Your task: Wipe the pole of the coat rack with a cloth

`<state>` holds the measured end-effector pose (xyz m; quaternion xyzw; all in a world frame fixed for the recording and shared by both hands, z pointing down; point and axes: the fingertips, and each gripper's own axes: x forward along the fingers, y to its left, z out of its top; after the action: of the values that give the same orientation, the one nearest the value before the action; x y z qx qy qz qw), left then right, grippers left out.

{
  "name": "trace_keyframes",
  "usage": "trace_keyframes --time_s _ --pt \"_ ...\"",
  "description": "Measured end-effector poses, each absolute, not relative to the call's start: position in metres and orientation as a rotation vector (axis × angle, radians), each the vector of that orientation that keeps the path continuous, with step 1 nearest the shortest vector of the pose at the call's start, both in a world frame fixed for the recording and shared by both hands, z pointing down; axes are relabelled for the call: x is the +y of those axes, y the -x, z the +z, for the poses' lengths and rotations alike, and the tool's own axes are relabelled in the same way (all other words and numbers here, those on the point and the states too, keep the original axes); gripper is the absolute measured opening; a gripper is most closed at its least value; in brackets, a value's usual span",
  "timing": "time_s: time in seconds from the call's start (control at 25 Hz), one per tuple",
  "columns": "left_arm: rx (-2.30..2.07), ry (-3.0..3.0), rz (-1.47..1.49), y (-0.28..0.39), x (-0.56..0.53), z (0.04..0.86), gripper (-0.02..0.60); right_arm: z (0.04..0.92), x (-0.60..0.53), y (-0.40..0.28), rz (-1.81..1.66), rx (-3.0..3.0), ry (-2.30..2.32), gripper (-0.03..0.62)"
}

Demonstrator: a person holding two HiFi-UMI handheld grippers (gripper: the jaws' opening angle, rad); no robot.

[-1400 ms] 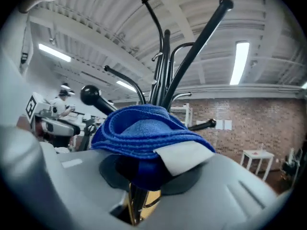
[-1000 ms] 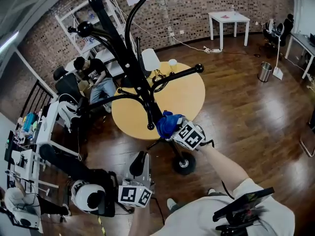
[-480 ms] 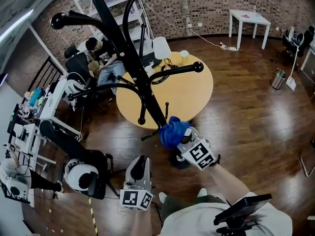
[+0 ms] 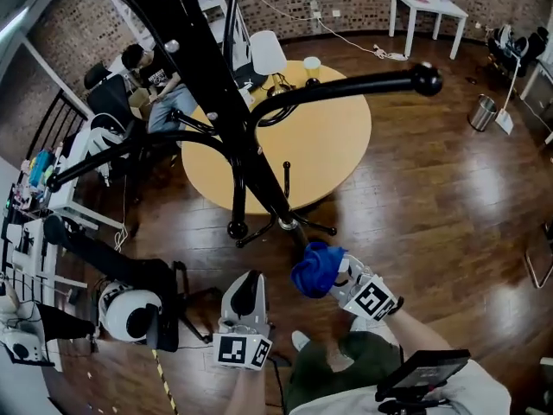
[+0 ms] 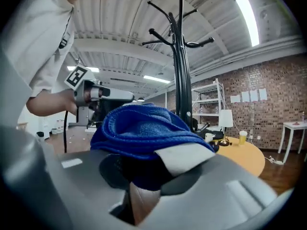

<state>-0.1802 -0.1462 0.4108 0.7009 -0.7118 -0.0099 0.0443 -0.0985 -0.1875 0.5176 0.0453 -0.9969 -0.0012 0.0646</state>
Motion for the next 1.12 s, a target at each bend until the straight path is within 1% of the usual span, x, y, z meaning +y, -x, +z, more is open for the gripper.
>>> trace_keyframes --time_s 0.12,0.28,0.4,0.52,0.64,0.76,0.84,0.88,0.92,1.0,1.08,1.12 --pt "-2.190 -2.188 -0.004 0.186 -0.155 0.458 0.040 0.567 -0.225 0.116 -0.033 -3.011 -0.180 0.098" --pt "-2.218 -2.134 -0.016 0.192 -0.168 0.570 0.040 0.632 -0.267 0.148 -0.088 -3.040 -0.121 0.098" --pt "-2.226 -2.138 -0.014 0.200 -0.178 0.649 0.040 0.717 -0.275 0.161 -0.116 -2.990 -0.084 0.098" --pt "-2.284 -2.147 0.023 0.213 -0.181 0.720 0.040 0.869 -0.283 0.163 0.011 -2.946 -0.123 0.098" --pt "-2.296 -2.155 0.066 0.219 -0.183 0.793 0.040 1.065 -0.286 0.169 0.116 -2.833 -0.190 0.098" --pt "-2.293 -2.180 0.047 0.224 -0.182 0.851 0.040 1.264 -0.282 0.168 0.269 -2.647 -0.237 0.098" --pt "-2.306 -2.185 0.017 0.230 -0.174 0.882 0.040 1.360 -0.272 0.162 0.344 -2.541 -0.269 0.098" --pt "-2.303 -2.186 0.014 0.232 -0.169 0.897 0.040 1.389 -0.265 0.160 0.364 -2.513 -0.279 0.098" --pt "-2.297 -2.186 0.023 0.233 -0.165 0.911 0.040 1.407 -0.259 0.160 0.370 -2.500 -0.285 0.098" --pt "-2.322 -2.177 0.043 0.239 -0.162 0.926 0.040 1.408 -0.254 0.171 0.327 -2.520 -0.255 0.098" --pt "-2.389 -2.167 0.025 0.250 -0.160 0.923 0.040 1.363 -0.243 0.195 0.226 -2.606 -0.141 0.098" --pt "-2.408 -2.164 -0.007 0.254 -0.157 0.919 0.040 1.319 -0.234 0.208 0.168 -2.678 -0.072 0.098"
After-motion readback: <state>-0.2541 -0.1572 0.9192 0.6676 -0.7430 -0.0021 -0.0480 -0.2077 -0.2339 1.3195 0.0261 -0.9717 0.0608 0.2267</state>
